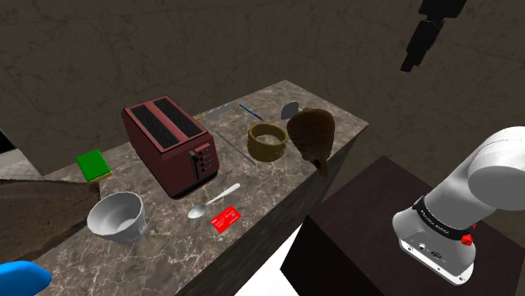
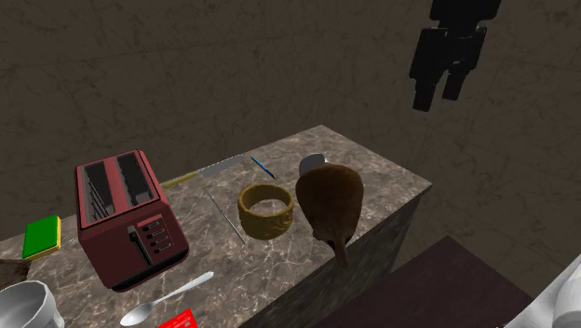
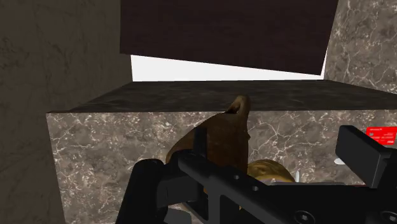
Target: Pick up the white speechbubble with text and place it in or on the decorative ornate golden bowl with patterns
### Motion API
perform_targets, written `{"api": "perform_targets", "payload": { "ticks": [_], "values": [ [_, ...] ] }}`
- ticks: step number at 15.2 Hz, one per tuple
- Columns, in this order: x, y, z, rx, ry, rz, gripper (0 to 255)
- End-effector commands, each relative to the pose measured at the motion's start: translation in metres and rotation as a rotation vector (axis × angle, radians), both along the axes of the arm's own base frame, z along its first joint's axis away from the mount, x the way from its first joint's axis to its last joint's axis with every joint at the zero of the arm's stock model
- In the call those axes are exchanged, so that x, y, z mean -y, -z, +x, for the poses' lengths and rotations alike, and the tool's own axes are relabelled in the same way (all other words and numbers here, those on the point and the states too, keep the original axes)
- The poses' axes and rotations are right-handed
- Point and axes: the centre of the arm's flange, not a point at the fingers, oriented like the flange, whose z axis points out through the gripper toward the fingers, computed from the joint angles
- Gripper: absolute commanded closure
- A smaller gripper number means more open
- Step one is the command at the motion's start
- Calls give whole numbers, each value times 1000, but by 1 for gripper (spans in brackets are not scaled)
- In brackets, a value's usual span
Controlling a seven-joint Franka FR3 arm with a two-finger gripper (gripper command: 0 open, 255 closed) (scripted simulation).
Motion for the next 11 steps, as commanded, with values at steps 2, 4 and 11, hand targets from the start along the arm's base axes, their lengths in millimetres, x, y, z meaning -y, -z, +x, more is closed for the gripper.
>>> {"api": "perform_targets", "payload": {
  "ticks": [2, 4, 11],
  "values": [
    [5, 7, 10, -6, -32, -10, 0],
    [13, 22, 30, -17, -97, -31, 0],
    [35, 74, 102, -57, -325, -102, 0]
  ]
}}
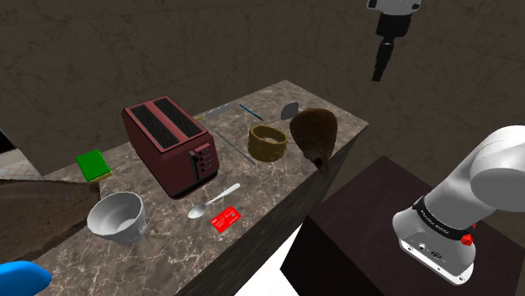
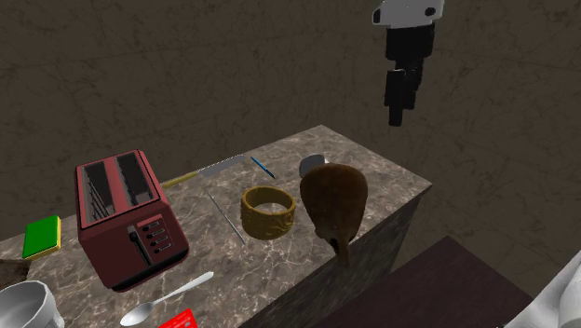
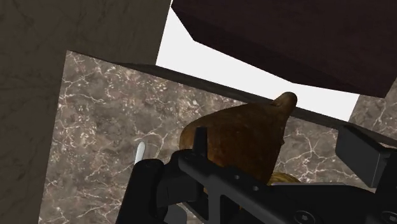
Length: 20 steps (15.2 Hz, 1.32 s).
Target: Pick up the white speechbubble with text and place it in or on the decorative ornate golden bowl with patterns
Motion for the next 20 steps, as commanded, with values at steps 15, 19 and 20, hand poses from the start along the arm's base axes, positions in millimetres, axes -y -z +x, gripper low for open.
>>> {"api": "perform_targets", "payload": {
  "ticks": [15, 19, 20],
  "values": [
    [9, 126, 165, -91, -524, -164, 0],
    [0, 160, 204, -114, -653, -205, 0],
    [-2, 168, 213, -119, -686, -215, 0]
  ]
}}
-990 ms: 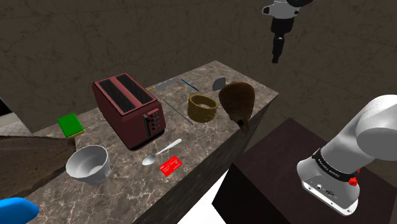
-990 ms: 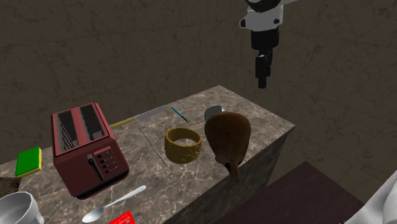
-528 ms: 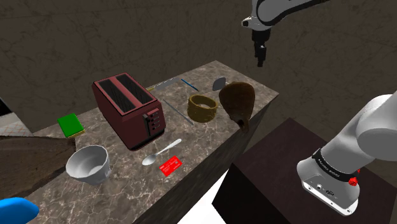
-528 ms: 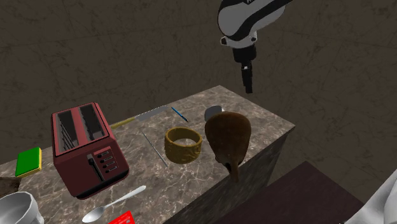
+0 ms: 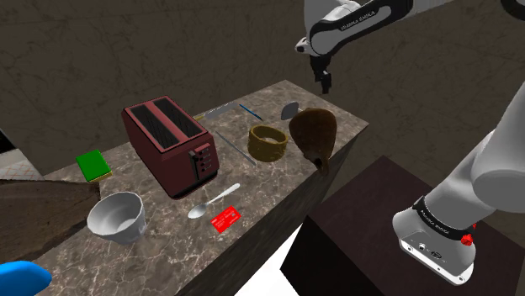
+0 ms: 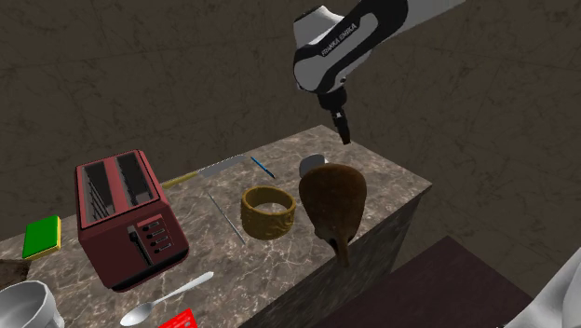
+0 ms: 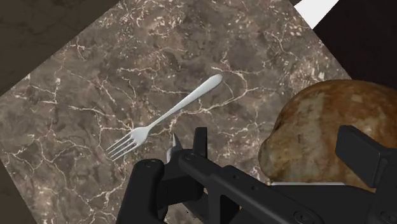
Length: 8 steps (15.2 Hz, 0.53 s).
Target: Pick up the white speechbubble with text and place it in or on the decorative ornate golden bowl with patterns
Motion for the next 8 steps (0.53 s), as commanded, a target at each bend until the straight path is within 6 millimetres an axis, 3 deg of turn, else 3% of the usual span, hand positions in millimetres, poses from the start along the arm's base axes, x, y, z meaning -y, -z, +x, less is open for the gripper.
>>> {"api": "perform_targets", "payload": {
  "ticks": [1, 8],
  "values": [
    [-7, 17, 21, -12, -68, -21, 0],
    [-32, 81, 82, -52, -295, -92, 0]
  ]
}}
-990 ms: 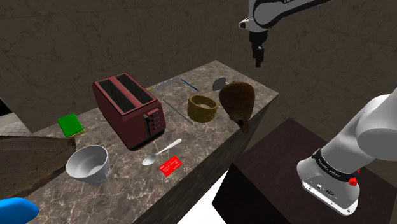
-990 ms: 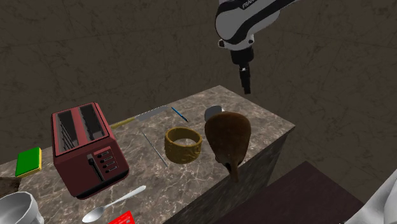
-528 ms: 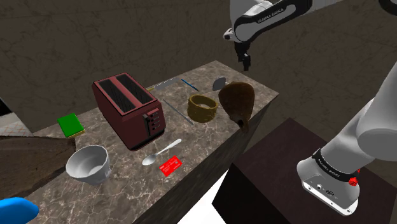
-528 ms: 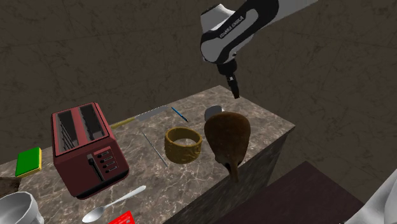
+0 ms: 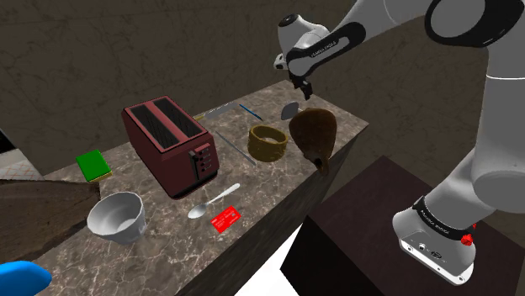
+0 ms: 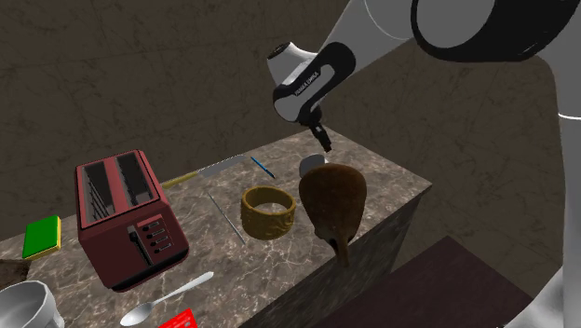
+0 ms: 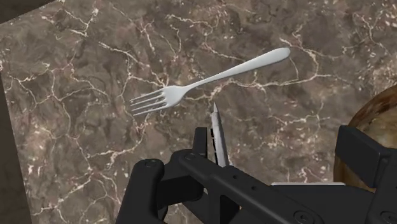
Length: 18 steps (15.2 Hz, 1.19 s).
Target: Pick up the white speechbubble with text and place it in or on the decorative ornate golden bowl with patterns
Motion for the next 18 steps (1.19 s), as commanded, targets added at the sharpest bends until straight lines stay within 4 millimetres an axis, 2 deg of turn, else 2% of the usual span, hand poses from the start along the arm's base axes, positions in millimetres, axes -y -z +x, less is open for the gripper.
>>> {"api": "perform_targets", "payload": {
  "ticks": [1, 3, 10, 18],
  "values": [
    [-10, 17, 18, -11, -67, -21, 0],
    [-18, 33, 31, -21, -123, -38, 0],
    [0, 65, 31, -21, -123, -38, 0],
    [1, 68, 31, -21, -122, -38, 0]
  ]
}}
